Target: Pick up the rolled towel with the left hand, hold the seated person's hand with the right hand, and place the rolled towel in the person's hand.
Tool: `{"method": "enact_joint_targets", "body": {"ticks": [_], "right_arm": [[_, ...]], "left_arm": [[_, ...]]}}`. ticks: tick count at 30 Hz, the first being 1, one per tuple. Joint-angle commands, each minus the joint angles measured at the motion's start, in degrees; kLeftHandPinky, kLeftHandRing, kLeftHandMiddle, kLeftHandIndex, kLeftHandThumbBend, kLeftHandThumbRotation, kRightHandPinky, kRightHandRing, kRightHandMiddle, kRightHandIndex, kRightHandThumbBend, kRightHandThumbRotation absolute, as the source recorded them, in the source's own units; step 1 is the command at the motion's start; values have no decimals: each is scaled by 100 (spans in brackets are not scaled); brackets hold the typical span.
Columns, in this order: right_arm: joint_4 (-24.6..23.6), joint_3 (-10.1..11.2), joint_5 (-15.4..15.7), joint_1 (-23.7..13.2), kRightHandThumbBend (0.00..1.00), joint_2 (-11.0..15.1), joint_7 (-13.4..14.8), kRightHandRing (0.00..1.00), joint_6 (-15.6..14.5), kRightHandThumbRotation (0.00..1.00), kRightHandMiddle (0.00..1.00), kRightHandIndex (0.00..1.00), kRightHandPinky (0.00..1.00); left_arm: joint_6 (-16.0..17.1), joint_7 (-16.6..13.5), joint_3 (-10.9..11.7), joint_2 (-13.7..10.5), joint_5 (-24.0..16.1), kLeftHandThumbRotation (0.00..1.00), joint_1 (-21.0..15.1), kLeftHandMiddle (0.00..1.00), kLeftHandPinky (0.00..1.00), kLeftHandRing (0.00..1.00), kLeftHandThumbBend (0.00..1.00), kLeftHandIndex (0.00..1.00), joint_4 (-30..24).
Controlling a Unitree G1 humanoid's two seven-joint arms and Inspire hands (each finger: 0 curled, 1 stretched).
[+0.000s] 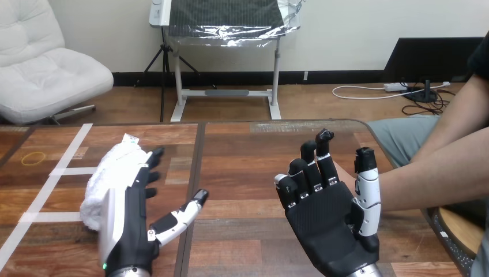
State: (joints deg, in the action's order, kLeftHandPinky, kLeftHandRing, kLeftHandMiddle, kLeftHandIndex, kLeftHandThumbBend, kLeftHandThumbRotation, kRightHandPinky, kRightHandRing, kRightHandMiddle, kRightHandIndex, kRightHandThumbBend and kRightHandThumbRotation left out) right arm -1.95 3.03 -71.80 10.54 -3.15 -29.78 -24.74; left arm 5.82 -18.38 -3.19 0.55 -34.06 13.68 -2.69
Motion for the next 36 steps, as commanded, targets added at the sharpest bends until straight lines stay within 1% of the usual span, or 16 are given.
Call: {"method": "enact_joint_targets", "body": {"ticks": [1,7,13,19,32,36], "right_arm": [[-50,174,-18,-529,67,-370,-151,48,111,25,58,59,32],[-32,176,-8,-539,67,-374,-155,48,114,25,58,59,32],[-11,180,-2,-555,67,-376,-168,48,117,25,58,59,32],[-29,179,27,-557,67,-379,-148,48,134,25,58,59,32],[9,208,75,-595,67,-399,-168,48,141,26,58,58,31],[27,225,56,-610,67,-402,-162,48,106,26,57,58,31]], "left_arm": [[-284,-841,-108,-304,-1730,27,-985,88,70,82,73,87,-1314],[-449,-955,-116,-351,-2017,29,-1083,88,69,82,73,87,-1225],[-410,-1246,-121,-427,-2177,31,-1174,87,69,82,73,87,-1062],[-389,-1444,-140,-467,-2192,34,-1226,88,71,83,73,88,-967],[-73,-2074,-206,-623,-2091,38,-1377,89,72,84,72,89,-707],[-55,-2206,-222,-662,-2130,39,-1412,89,72,85,72,90,-643]]}}
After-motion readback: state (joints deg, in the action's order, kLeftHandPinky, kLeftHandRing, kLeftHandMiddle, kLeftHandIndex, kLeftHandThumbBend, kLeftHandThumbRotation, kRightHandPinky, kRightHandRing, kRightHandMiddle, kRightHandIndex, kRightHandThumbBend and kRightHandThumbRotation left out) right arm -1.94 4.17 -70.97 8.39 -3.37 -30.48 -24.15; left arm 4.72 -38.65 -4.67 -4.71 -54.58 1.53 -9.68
